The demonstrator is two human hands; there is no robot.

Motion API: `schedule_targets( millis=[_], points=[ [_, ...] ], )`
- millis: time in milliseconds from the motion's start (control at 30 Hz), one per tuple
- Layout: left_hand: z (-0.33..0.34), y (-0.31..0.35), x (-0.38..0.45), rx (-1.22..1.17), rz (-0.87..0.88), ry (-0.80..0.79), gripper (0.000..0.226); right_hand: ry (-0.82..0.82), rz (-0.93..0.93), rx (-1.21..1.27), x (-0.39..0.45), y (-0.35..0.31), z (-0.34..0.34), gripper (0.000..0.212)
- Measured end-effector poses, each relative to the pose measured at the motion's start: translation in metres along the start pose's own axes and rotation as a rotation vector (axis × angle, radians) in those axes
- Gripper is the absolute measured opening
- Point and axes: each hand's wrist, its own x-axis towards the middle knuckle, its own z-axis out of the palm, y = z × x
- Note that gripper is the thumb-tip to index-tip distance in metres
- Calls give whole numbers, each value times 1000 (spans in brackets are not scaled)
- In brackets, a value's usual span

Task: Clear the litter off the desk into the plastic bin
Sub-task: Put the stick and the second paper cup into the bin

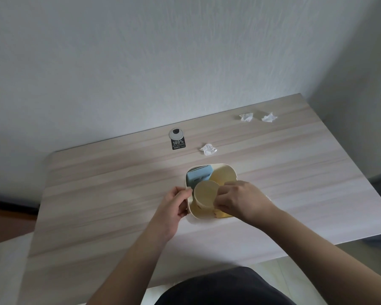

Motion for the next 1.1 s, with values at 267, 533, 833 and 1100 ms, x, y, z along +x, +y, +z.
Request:
schedule_targets(
  millis=[267, 533, 833, 1100],
  points=[
    [-7, -3, -8, -9, -9, 9, 26, 102, 48, -158, -6, 10, -10, 30],
    [0, -3, -16, -13, -18, -4, 14, -29, 132, -203, -2, 14, 15, 13],
    [-12, -4, -22, 52, 8, -107, 21, -221, 324, -277, 12, -12, 23, 19],
    [-33, -2, -28, 75, 22, -137, 21, -124, 494, -277, 20, -53, 40, 8]
  ],
)
